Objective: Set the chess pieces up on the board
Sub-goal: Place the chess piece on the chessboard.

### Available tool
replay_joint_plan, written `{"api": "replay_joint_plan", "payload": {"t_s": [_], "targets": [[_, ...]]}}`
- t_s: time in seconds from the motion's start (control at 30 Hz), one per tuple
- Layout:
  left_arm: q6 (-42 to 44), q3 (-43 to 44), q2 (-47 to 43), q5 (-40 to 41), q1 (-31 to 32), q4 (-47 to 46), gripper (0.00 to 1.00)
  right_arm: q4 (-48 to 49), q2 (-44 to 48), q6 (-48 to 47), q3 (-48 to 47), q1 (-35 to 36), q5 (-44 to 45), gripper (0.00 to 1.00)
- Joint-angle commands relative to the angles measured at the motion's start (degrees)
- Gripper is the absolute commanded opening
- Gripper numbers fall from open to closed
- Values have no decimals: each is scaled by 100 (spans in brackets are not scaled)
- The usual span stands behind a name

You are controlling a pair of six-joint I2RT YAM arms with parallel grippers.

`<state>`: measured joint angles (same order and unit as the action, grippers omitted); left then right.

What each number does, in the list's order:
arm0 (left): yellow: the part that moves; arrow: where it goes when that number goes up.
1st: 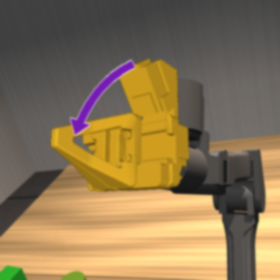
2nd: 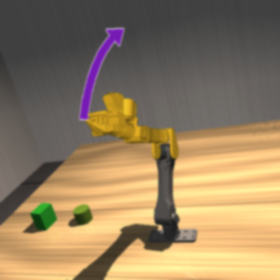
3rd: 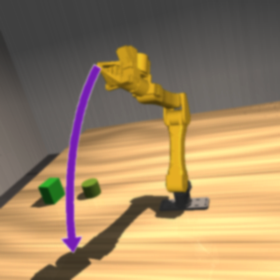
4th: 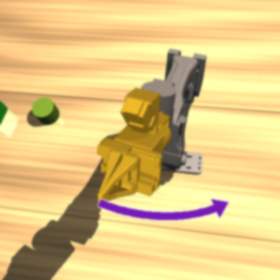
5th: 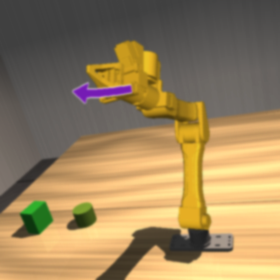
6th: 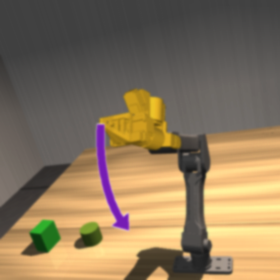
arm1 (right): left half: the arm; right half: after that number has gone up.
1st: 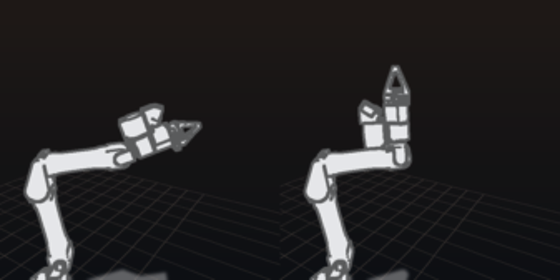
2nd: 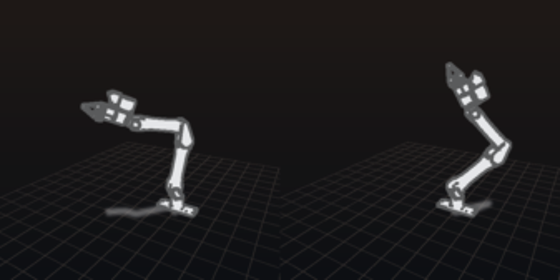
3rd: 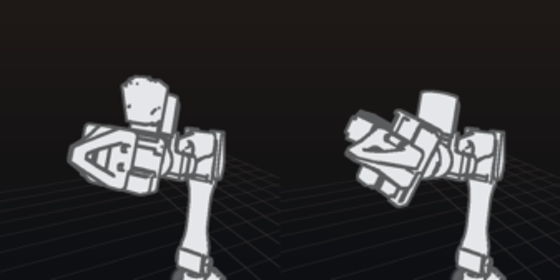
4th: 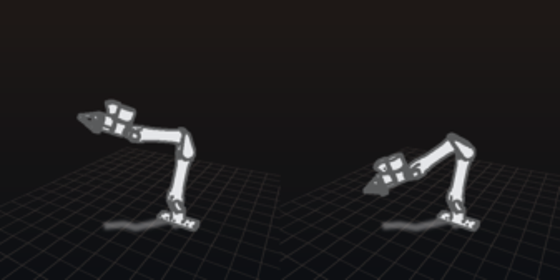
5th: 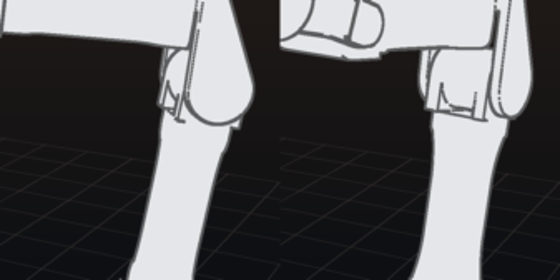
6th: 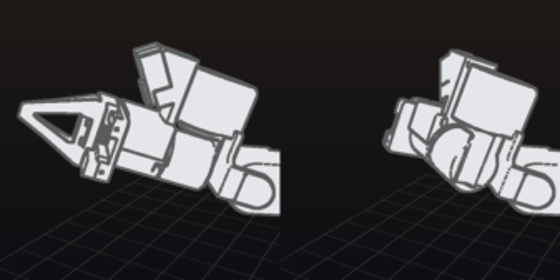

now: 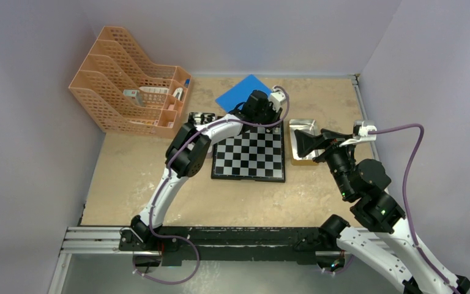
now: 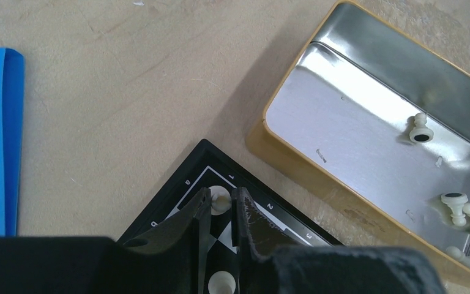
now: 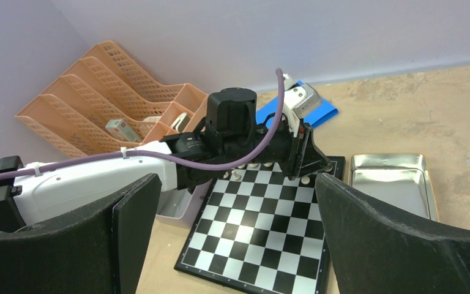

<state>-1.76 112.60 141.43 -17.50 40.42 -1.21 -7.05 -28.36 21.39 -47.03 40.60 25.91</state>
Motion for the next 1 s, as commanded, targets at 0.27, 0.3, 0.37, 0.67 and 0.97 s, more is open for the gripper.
{"api": "replay_joint_plan", "payload": {"t_s": [0.27,0.3,0.37,0.67,0.97], "targets": [[54,99,-204,158,51,-169,31,235,73,-41,-37,29,-113,99],[0,74,-296,128,57,-209,31,243,80,-41,-15,33,-134,99],[-121,46,-449,61,53,-278,33,256,68,-43,7,31,-150,99],[-507,13,-958,-242,58,-403,34,298,59,54,101,29,-256,99],[-1528,-422,-1767,-608,-257,-101,41,346,-566,506,299,31,-61,99]]}}
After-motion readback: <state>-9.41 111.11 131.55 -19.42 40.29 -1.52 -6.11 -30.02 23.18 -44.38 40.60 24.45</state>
